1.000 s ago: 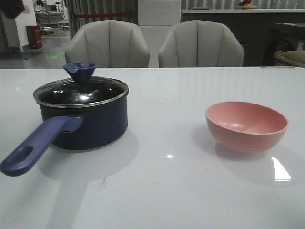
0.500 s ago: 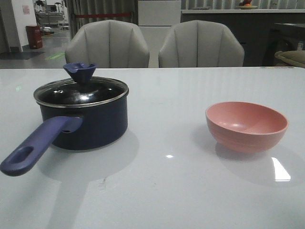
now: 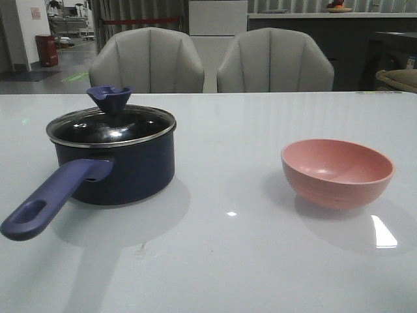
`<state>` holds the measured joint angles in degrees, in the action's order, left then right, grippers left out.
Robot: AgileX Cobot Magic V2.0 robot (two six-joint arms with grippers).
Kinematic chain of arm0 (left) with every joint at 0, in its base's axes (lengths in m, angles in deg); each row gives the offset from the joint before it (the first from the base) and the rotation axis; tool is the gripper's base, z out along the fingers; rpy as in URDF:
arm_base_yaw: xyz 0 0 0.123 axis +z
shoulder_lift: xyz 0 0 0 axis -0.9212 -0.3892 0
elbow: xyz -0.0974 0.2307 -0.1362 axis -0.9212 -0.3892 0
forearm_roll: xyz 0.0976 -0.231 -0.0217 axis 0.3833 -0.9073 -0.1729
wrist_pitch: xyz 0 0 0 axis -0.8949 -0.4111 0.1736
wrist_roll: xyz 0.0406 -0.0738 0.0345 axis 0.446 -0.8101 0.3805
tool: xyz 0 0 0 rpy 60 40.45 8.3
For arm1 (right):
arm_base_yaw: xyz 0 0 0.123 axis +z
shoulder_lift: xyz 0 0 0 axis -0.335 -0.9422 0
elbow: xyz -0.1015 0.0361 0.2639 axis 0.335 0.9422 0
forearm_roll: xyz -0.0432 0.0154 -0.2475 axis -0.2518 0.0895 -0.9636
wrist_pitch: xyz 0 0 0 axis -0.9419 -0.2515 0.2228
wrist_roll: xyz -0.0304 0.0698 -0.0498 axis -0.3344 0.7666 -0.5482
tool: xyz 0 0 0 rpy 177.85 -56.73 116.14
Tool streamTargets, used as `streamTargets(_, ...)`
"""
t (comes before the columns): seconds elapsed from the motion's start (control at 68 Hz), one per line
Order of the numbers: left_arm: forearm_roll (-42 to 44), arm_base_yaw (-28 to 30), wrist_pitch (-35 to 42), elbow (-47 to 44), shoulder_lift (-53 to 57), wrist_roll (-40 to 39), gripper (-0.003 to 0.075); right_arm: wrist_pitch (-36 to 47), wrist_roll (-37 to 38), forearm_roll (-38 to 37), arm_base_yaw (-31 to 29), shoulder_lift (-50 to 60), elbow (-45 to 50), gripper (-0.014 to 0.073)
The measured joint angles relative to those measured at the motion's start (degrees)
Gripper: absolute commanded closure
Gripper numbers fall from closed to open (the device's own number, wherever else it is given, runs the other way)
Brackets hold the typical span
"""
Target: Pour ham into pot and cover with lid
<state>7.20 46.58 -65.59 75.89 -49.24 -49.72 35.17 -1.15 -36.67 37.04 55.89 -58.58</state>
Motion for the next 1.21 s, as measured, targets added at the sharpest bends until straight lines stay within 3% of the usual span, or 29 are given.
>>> streamTargets(0.706, -0.1, 0.8, 1.5, -1.2, 0.3, 0.0, 0.0607, 0.0, 0.0, 0.0, 0.0, 0.0, 0.0, 0.0433)
streamTargets(0.985, 0.1, 12.6, 14.3, -12.6, 7.6, 0.0, 0.0607, 0.0, 0.0, 0.0, 0.0, 0.0, 0.0, 0.0433)
streamTargets(1.205, 0.3, 14.6, 22.4, -22.0, 13.1, 0.0, 0.0607, 0.0, 0.0, 0.0, 0.0, 0.0, 0.0, 0.0433)
